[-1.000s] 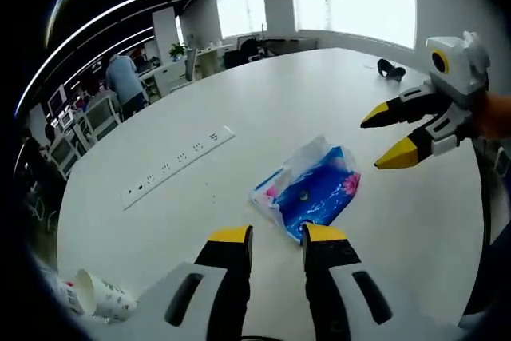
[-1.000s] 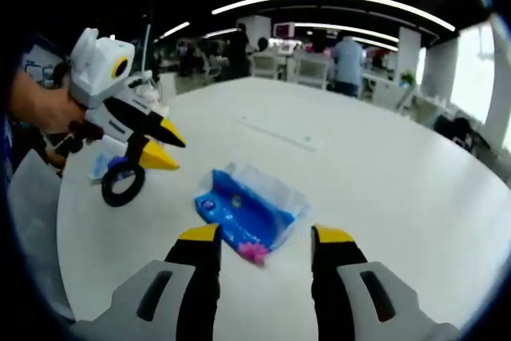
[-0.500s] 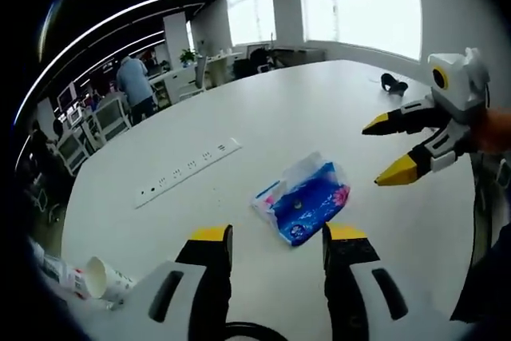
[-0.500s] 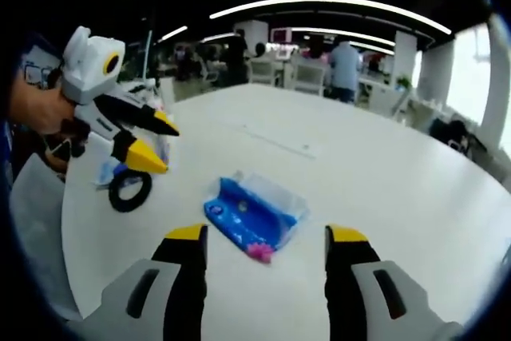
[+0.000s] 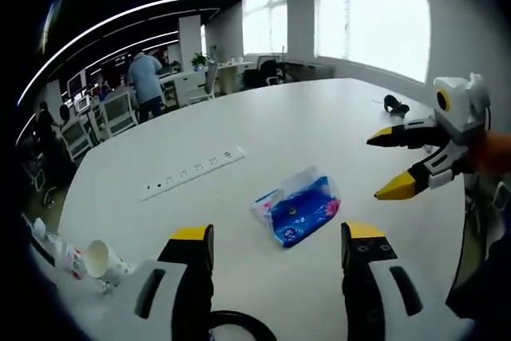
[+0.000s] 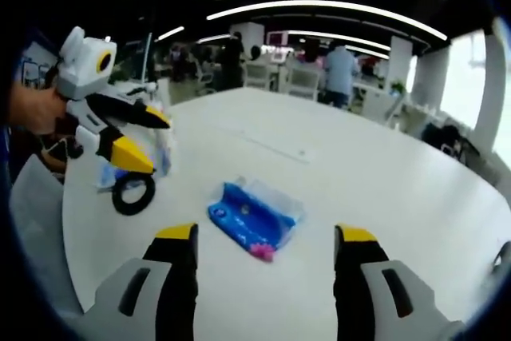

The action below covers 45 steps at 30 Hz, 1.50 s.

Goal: Arrange the tabletop items into an orderly group along one side of the table until the central work area is clear of visible clutter.

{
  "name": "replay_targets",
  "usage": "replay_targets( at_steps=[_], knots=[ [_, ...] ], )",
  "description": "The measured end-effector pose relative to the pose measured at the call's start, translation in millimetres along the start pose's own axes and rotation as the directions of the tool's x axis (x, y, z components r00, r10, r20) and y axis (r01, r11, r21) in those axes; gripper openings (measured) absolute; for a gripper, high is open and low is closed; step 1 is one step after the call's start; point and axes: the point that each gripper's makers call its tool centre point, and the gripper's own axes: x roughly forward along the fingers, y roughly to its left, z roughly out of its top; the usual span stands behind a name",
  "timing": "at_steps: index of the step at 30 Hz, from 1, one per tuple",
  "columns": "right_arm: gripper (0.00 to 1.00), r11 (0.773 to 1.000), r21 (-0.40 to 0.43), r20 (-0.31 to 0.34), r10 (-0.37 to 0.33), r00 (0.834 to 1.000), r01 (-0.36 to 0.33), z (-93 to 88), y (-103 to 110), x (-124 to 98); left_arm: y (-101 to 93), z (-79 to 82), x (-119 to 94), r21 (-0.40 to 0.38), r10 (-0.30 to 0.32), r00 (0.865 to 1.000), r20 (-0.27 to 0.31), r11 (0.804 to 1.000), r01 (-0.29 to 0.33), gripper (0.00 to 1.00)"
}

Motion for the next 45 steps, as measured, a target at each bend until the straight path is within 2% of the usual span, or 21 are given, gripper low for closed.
replay_targets(
  at_steps=[5,18,34,45],
  knots=[
    [0.67,1.0,-0.01,0.003,-0.01,1.0,0.01,6.9,10.5,-5.8,0.4,-5.1,-10.3,-0.055,-0.015,1.0,0.019,0.998,0.017,0.71],
    [0.7,0.998,0.004,0.017,-0.068,0.998,0.068,23.6,33.3,-18.3,3.7,-5.2,-37.0,-0.042,-0.064,0.996,0.06,0.997,0.067,0.83],
    [0.69,0.993,0.022,0.017,-0.118,0.993,0.118,42.7,63.9,-15.0,47.5,-20.4,-64.7,-0.02,-0.076,0.996,0.057,0.997,0.077,0.85],
    [0.67,0.992,0.022,0.015,-0.123,0.992,0.123,54.4,78.0,-7.5,64.5,-36.4,-71.5,0.003,-0.083,0.996,0.037,0.997,0.083,0.84]
  ],
)
